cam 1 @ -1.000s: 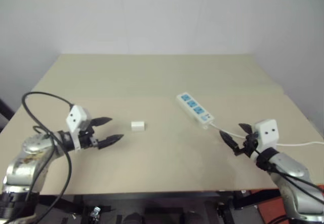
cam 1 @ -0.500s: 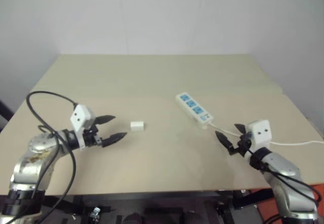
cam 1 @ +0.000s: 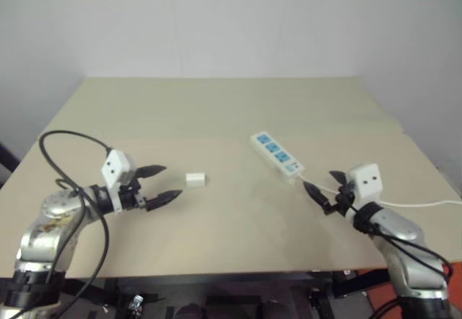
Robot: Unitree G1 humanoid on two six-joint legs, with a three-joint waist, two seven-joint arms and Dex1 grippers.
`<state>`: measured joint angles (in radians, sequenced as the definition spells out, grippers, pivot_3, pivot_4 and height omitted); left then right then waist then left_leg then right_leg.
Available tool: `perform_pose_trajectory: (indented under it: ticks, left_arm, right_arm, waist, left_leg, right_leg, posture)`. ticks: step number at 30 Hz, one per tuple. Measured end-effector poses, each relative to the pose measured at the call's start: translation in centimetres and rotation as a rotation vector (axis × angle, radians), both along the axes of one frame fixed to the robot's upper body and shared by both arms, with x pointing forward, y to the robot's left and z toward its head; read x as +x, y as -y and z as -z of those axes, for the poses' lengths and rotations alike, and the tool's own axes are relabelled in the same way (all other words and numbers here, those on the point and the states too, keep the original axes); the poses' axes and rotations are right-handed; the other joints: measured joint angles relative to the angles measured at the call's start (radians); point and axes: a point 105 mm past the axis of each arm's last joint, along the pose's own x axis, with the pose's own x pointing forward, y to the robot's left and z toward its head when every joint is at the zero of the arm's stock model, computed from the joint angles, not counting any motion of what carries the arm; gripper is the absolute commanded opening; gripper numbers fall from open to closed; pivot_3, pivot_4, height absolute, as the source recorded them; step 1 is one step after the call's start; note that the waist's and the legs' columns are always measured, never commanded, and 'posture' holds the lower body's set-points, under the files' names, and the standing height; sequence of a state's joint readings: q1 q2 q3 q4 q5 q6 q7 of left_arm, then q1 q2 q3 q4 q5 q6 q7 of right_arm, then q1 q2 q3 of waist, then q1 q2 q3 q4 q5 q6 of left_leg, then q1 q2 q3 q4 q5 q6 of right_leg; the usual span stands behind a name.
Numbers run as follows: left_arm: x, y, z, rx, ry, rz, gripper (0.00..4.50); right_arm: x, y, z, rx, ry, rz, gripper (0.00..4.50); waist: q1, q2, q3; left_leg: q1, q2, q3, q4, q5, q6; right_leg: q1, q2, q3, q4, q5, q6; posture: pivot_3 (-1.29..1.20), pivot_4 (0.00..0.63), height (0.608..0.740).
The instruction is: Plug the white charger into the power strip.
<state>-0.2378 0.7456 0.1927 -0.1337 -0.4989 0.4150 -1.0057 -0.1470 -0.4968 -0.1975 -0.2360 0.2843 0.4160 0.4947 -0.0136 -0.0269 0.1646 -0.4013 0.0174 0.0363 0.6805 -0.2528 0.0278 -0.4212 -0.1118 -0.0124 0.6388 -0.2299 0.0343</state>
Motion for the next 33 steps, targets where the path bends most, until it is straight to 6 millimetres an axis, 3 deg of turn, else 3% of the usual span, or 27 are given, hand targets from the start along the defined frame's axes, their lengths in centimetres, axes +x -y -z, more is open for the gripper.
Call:
perform_pose_trajectory:
  ticks: [7, 16, 19, 23, 33]
  left_arm:
    - [0.1, 1.1, -1.0, -0.011, 0.027, 0.064, 4.5]
    - [0.4, 2.6, -1.6, -0.022, 0.04, 0.137, 4.5]
    - [0.4, 2.6, -1.4, -0.023, 0.031, 0.139, 4.5]
    - [0.4, 2.5, -1.4, -0.023, 0.03, 0.143, 4.5]
    - [0.3, 2.4, -1.2, -0.02, 0.026, 0.143, 4.5]
  right_arm:
    - [3.8, -2.5, -0.4, 0.027, 0.03, -0.046, 4.47]
    - [8.3, -3.2, -0.2, 0.063, 0.03, -0.019, 4.47]
    - [8.8, -2.7, 1.0, 0.066, 0.009, 0.001, 4.47]
    - [9.5, -2.9, 1.0, 0.064, 0.019, -0.003, 4.47]
    - [9.1, -4.9, 1.5, 0.105, 0.013, -0.082, 4.47]
  waist:
    - [-0.003, 0.0, 0.0]
    - [-0.002, 0.0, 0.0]
    - [-0.003, 0.0, 0.0]
    - [-0.006, 0.0, 0.0]
    - [-0.007, 0.0, 0.0]
  left_leg:
    - [0.001, 0.0, 0.0, 0.0, 0.0, -0.001]
    - [0.0, 0.0, 0.001, 0.0, 0.001, -0.001]
    - [-0.001, 0.0, 0.001, 0.0, 0.001, -0.001]
    - [0.001, 0.0, 0.001, 0.0, 0.001, -0.001]
    - [0.0, 0.0, 0.001, 0.0, 0.001, -0.001]
  right_leg:
    - [0.0, 0.0, 0.001, 0.001, 0.0, 0.0]
    - [0.0, 0.0, 0.0, 0.001, 0.0, 0.0]
    - [0.0, 0.0, 0.0, 0.001, 0.0, 0.0]
    - [0.0, 0.0, 0.001, 0.001, 0.0, 0.0]
    - [0.0, 0.0, 0.0, 0.002, 0.0, 0.0]
  posture:
    - [0.0, 0.15, 0.74]
    - [0.0, 0.15, 0.74]
    - [0.0, 0.15, 0.74]
    - [0.0, 0.15, 0.74]
    - [0.0, 0.15, 0.74]
